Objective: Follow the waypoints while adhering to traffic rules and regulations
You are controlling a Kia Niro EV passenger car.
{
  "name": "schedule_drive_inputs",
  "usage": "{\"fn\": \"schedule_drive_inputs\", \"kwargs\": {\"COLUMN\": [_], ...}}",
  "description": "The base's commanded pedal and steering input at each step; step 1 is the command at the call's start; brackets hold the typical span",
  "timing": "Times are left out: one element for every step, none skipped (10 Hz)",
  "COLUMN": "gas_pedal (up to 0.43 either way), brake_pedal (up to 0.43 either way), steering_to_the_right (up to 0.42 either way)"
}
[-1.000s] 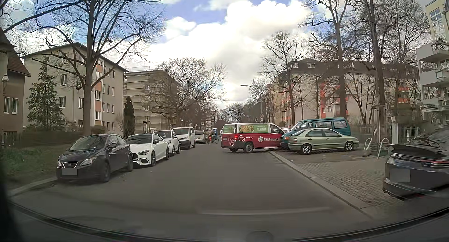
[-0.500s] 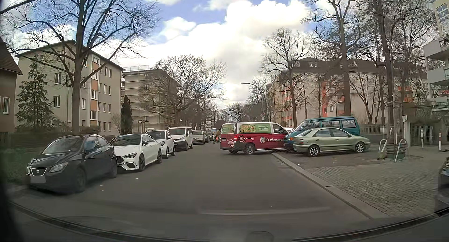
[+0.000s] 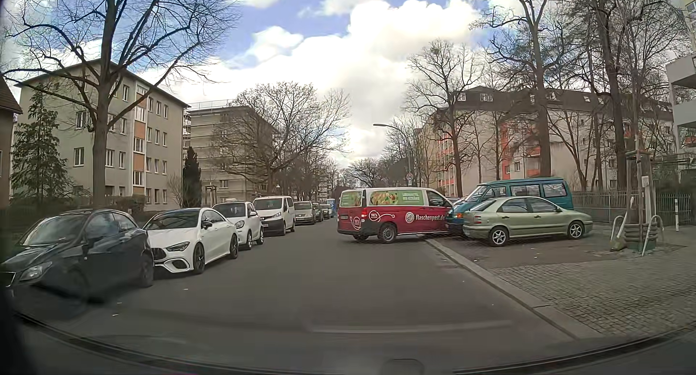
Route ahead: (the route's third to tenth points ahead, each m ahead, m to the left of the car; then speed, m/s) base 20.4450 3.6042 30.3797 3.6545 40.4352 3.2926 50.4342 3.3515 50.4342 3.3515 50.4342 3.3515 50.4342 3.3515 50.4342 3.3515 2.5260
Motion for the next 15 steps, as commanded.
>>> {"fn": "schedule_drive_inputs", "kwargs": {"gas_pedal": [0.0,0.0,0.0,0.0,0.0,0.0,0.0,0.0,0.0,0.0,0.0,0.0,0.0,0.0,0.0], "brake_pedal": [0.207,0.207,0.207,0.207,0.207,0.207,0.207,0.207,0.207,0.207,0.213,0.213,0.232,0.244,0.256], "steering_to_the_right": [-0.001,-0.001,-0.001,-0.001,-0.001,-0.001,-0.001,-0.001,-0.001,-0.001,-0.001,-0.001,-0.001,-0.001,-0.001]}}
